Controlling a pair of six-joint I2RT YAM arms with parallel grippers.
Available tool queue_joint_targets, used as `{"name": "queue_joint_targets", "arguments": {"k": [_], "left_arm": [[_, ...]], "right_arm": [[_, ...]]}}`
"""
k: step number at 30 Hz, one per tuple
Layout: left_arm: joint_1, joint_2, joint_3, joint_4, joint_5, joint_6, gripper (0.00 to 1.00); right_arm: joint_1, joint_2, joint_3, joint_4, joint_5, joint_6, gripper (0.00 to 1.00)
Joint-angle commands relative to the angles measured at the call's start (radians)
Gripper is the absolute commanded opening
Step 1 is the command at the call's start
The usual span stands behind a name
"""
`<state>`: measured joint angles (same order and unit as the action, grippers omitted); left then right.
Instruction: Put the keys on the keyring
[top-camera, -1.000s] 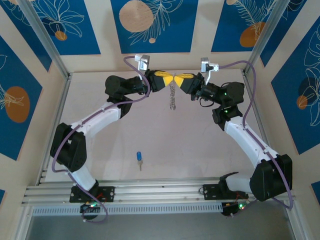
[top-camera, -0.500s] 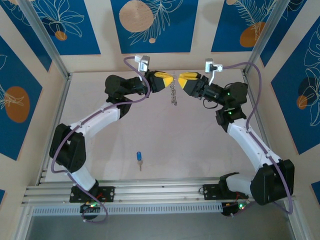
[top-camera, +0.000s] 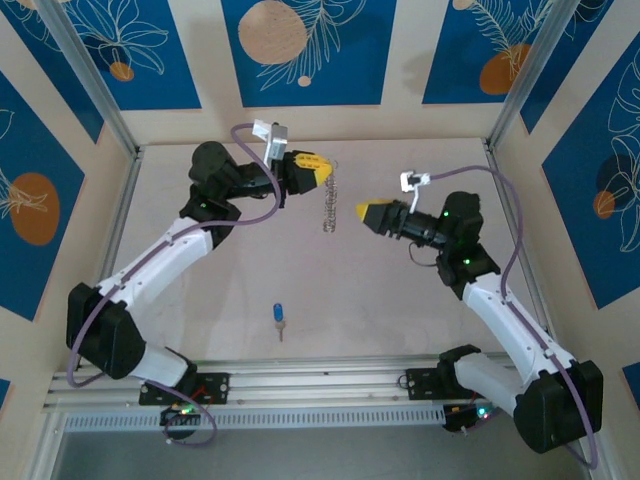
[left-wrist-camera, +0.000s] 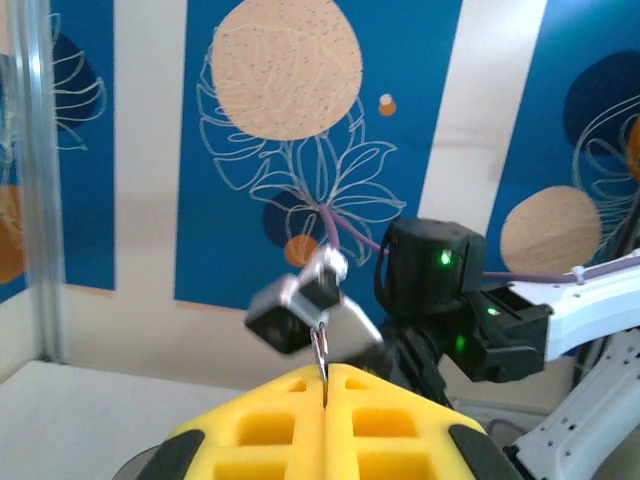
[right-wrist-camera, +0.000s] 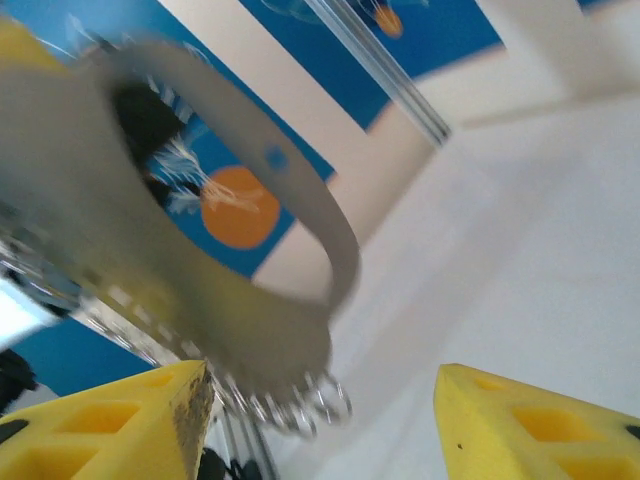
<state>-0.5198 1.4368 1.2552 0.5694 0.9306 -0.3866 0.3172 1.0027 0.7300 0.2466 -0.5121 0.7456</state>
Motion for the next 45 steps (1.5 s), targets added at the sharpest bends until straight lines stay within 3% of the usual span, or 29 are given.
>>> {"name": "queue_joint_targets", "arguments": {"k": [1,12,17,22,31,45], "left_arm": [[0.017,-0.055,-0.024,-0.131,-0.074,0.142,0.00],[0.098,-0.162,-0.046,-0.319,-0.197,0.232,0.00],[0.136,-0.183,-0.051,-0.347,-0.247,0.229,0.00],[0.178,-0.187,-0.045,-0.363,-0.250,0.215,0.00],[0.264,-0.203,-0.089,-0.352,-0.237,0.177,0.00],[0.402,-0.224,-0.212,-0.180,-0.187,0.064,0.00]], "right_arm": [[0.083,0.000,-0.051,-0.179,0.112,-0.069,0.61],[0.447,0.242,-0.091,-0.235,0.431,-0.088,0.61],[0.597,0.455,0.003,-0.266,0.503,-0.126,0.51],[0.700,0.625,0.096,-0.279,0.542,-0.181,0.49],[0.769,0.775,0.315,-0.518,0.688,-0.107,0.49],[0.816,0.916,0.523,-0.746,0.707,-0.113,0.55]]}}
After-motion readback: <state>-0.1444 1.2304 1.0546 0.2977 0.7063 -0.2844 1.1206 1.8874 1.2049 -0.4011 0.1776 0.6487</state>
